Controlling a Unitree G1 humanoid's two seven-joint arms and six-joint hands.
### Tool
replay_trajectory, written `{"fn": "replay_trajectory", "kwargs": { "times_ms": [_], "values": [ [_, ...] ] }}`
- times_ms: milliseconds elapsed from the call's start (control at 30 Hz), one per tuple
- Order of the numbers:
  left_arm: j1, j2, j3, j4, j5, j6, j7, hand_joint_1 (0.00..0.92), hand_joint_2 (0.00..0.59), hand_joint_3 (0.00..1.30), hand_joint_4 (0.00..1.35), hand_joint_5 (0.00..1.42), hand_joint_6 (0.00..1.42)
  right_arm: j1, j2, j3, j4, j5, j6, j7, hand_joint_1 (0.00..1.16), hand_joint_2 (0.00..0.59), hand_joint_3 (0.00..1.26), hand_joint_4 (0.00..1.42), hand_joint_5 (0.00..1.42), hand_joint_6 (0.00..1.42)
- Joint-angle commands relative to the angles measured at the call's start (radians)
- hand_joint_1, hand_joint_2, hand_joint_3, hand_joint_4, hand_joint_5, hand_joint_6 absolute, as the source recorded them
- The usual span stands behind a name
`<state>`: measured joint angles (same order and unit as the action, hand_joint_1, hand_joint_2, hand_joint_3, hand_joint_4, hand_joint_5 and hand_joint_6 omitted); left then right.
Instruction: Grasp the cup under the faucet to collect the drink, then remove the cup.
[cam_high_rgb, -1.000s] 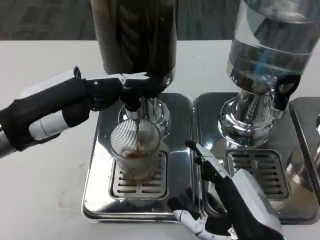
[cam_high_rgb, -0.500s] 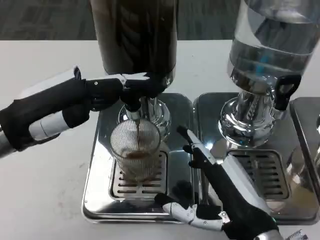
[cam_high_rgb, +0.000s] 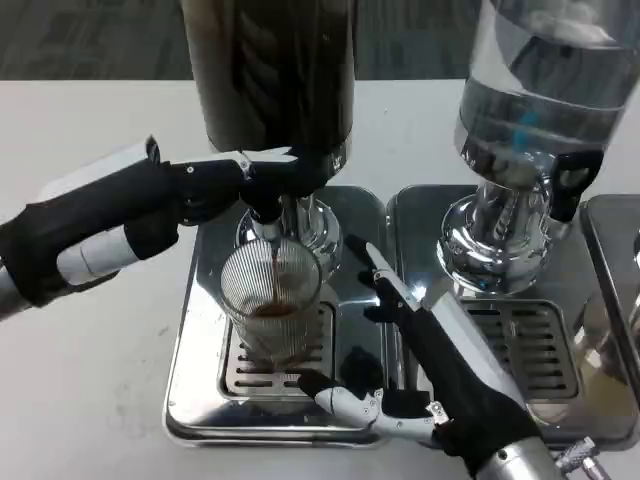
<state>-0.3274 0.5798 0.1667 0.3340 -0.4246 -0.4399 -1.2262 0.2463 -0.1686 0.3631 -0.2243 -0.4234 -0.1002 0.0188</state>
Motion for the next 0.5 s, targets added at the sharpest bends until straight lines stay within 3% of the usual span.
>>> {"fn": "replay_trajectory", "kwargs": {
  "times_ms": [33,500],
  "values": [
    [0.012,0.012,-0.020,-0.013,0.012,0.000,-0.013,0.000,0.050,0.23,0.06,0.12,0.02,-0.019,0.003,-0.006,0.023,0.027,-0.008,0.019,0.81,0.189,0.00,0.00,0.06,0.20],
    [0.030,0.017,-0.020,-0.034,0.010,0.005,-0.013,0.000,0.050,0.23,0.06,0.13,0.04,-0.067,0.013,0.000,0.068,0.054,-0.012,0.034,0.83,0.188,0.00,0.00,0.05,0.18]
  ]
}}
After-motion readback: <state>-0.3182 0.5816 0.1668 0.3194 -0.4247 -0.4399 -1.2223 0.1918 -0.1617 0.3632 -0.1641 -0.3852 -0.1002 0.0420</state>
